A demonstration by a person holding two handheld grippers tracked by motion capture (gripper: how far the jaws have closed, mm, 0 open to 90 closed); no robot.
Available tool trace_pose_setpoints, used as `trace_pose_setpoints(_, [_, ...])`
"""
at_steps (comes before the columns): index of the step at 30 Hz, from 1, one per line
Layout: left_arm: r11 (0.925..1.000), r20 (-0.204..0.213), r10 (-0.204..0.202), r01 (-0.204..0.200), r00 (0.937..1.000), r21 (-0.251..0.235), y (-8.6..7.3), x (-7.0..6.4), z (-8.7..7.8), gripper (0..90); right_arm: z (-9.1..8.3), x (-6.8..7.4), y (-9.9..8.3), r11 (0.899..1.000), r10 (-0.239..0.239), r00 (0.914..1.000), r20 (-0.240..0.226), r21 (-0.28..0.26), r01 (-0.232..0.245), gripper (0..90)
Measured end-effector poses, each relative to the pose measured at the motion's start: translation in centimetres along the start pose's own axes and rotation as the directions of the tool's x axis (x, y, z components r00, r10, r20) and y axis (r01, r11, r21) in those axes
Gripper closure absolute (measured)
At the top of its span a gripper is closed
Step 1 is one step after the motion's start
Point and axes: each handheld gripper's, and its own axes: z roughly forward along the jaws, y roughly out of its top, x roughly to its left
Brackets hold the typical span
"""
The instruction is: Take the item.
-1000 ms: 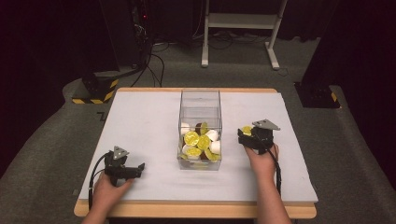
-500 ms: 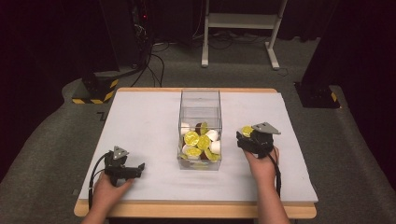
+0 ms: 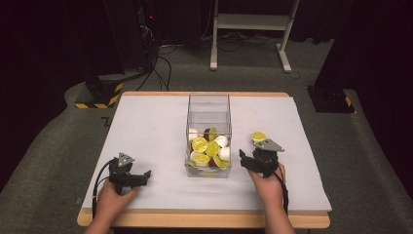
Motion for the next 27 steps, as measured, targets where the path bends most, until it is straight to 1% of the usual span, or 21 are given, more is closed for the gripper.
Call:
trace_pose_setpoints(3, [1.0, 0.0, -0.006, 0.006, 1.0, -0.003, 0.0, 0.0, 0.0, 1.3, 0.1, 0.6, -0.9, 1.0, -0.003, 1.0, -0.01, 0.03, 0.003, 23.6])
trace_pose_setpoints(4, [1.0, 0.0, -0.006, 0.006, 1.0, -0.003, 0.0, 0.0, 0.0, 1.2, 0.1, 0.6, -0.9, 1.0, -0.003, 1.0, -0.01, 0.03, 0.003, 23.6])
trace_pose_setpoints(5, [1.0, 0.0, 0.0, 0.0, 1.0, 0.0, 0.0, 0.0, 0.0, 1.3, 0.2, 0.9, -1.8, 0.998, -0.003, 0.9998, -0.017, 0.058, 0.004, 23.7])
trace_pose_setpoints(7, [1.0, 0.0, -0.006, 0.006, 1.0, -0.003, 0.0, 0.0, 0.0, 1.3, 0.4, 1.0, -2.3, 0.997, -0.002, 0.9998, -0.022, 0.079, 0.004, 23.7])
trace_pose_setpoints(8, [1.0, 0.0, -0.001, 0.001, 1.0, 0.0, 0.0, 0.0, 0.0, 1.3, 0.5, 1.1, -2.7, 0.996, 0.004, 0.9997, -0.024, 0.093, -0.002, 23.8])
trace_pose_setpoints(9, [1.0, 0.0, -0.001, 0.001, 1.0, 0.0, 0.0, 0.0, 0.0, 1.3, 0.5, 1.1, -2.7, 0.996, 0.004, 0.9997, -0.024, 0.093, -0.002, 23.8])
trace_pose_setpoints(10, [1.0, 0.0, -0.006, 0.006, 1.0, -0.002, 0.0, 0.0, 0.0, 1.3, 0.8, 1.2, -3.4, 0.992, 0.014, 0.9994, -0.032, 0.126, -0.01, 24.1])
trace_pose_setpoints(11, [1.0, 0.0, -0.004, 0.004, 1.0, -0.002, 0.0, 0.0, 0.0, 1.3, 1.0, 1.3, -3.7, 0.99, 0.007, 0.9994, -0.035, 0.143, -0.002, 24.1])
trace_pose_setpoints(13, [1.0, 0.0, -0.001, 0.001, 1.0, 0.0, 0.0, 0.0, 0.0, 1.3, 1.5, 1.5, -4.2, 0.983, -0.023, 0.9989, -0.04, 0.179, 0.03, 23.0])
trace_pose_setpoints(14, [1.0, 0.0, -0.001, 0.001, 1.0, 0.0, 0.0, 0.0, 0.0, 1.3, 1.6, 1.4, -4.4, 0.986, -0.018, 0.9989, -0.044, 0.166, 0.025, 23.0])
trace_pose_setpoints(15, [1.0, 0.0, -0.006, 0.006, 1.0, -0.003, 0.0, 0.0, 0.0, 1.3, 1.6, 1.3, -4.5, 0.986, -0.004, 0.9987, -0.05, 0.165, 0.013, 23.0])
trace_pose_setpoints(16, [1.0, 0.0, -0.006, 0.006, 1.0, -0.004, 0.0, 0.0, 0.0, 1.3, 1.6, 1.3, -4.6, 0.987, -0.007, 0.9987, -0.05, 0.158, 0.015, 23.1])
trace_pose_setpoints(18, [1.0, 0.0, -0.006, 0.006, 1.0, -0.003, 0.0, 0.0, 0.0, 1.3, 1.5, 1.5, -4.6, 0.988, -0.023, 0.9986, -0.047, 0.15, 0.03, 26.5])
trace_pose_setpoints(19, [1.0, 0.0, -0.006, 0.006, 1.0, -0.003, 0.0, 0.0, 0.0, 1.3, 1.4, 1.7, -4.7, 0.989, -0.046, 0.9981, -0.04, 0.138, 0.051, 26.6])
trace_pose_setpoints(20, [1.0, 0.0, -0.006, 0.006, 1.0, -0.003, 0.0, 0.0, 0.0, 1.3, 1.4, 1.8, -4.7, 0.989, -0.052, 0.9981, -0.033, 0.137, 0.056, 26.5])
trace_pose_setpoints(21, [1.0, 0.0, -0.006, 0.006, 1.0, -0.003, 0.0, 0.0, 0.0, 1.3, 1.4, 1.8, -4.7, 0.989, -0.05, 0.9981, -0.035, 0.138, 0.054, 25.6])
trace_pose_setpoints(22, [1.0, 0.0, -0.006, 0.006, 1.0, -0.003, 0.0, 0.0, 0.0, 1.3, 1.4, 1.7, -4.7, 0.989, -0.036, 0.9986, -0.038, 0.143, 0.041, 24.3])
trace_pose_setpoints(24, [1.0, 0.0, -0.005, 0.005, 1.0, -0.003, 0.0, 0.0, 0.0, 1.3, 1.6, 1.2, -4.6, 0.988, -0.003, 0.9983, -0.058, 0.154, 0.012, 23.3])
trace_pose_setpoints(27, [1.0, -0.001, -0.006, 0.006, 1.0, -0.003, 0.0, -0.1, 0.0, 1.3, 1.6, 1.3, -4.6, 0.988, -0.004, 0.9983, -0.058, 0.155, 0.013, 22.6])
